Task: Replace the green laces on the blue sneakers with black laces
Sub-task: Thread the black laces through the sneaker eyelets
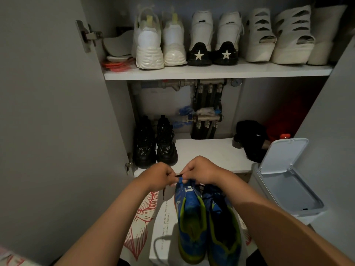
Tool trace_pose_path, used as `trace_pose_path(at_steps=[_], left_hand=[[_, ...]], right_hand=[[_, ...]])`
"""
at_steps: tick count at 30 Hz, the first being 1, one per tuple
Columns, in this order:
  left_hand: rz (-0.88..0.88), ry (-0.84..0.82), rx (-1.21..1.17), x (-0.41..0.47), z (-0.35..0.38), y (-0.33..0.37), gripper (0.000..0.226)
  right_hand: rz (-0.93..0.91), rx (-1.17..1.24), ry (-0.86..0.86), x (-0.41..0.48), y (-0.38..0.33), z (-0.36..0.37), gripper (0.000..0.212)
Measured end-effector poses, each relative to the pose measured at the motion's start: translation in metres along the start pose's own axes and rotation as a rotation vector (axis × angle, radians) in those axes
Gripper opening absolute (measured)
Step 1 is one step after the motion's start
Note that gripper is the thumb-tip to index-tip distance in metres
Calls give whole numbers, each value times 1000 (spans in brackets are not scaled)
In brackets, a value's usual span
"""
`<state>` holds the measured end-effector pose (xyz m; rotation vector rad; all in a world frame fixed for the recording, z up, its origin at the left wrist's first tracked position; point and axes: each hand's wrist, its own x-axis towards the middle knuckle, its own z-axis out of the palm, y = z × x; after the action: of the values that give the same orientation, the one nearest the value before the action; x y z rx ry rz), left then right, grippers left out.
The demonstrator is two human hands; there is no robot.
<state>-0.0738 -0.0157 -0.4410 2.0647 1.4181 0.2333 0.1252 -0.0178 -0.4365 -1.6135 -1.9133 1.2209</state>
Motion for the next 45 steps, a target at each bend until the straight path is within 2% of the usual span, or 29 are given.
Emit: trace_pose_path(at_steps=[6,9,12,14,16,18,20,22,24,29,33,36,38,41,43,45], left_hand=[[-126,44,3,-2,-12,-19,18],[-161,60,82,-1,-9,-17,23],[-153,66,101,2,-3,-15,28],[-124,35,39,4,2,-12,26],[-96,-8,-1,5,7,-8,26],[-82,-17,-16,7,11,-3,24],[-74,55,-45,9,12,2,12],[-93,180,-89,11,12,6,10],[-113,245,-114,15,13,8,16],[-56,222,-279,19,20,9,14],[-77,236,-403,27,25,8,11],[-87,184,-490,32,29,5,8],[-83,167,-471,34,31,4,11],[-90,164,-457,38,36,5,13],[-125,190,-441,41,40,5,14],[-160,222,-318,42,44,4,11]], right_hand=[[158,-230,118,7,17,-7,10],[231,-461,60,9,22,-6,21],[284,-613,-20,4,18,-3,19],[202,-642,-49,5,15,0,42],[78,-443,-60,6,11,4,59],[26,-150,-118,7,7,8,54],[22,-23,-128,7,6,9,35],[28,-53,-40,9,7,6,15],[18,-109,33,11,9,3,16],[0,-114,56,12,10,2,18],[-2,-36,106,13,11,-1,8],[85,-225,143,16,14,-3,2],[129,-286,124,17,16,-3,3],[137,-247,83,18,17,0,8],[145,-294,124,20,19,2,9],[158,-354,172,22,21,3,11]])
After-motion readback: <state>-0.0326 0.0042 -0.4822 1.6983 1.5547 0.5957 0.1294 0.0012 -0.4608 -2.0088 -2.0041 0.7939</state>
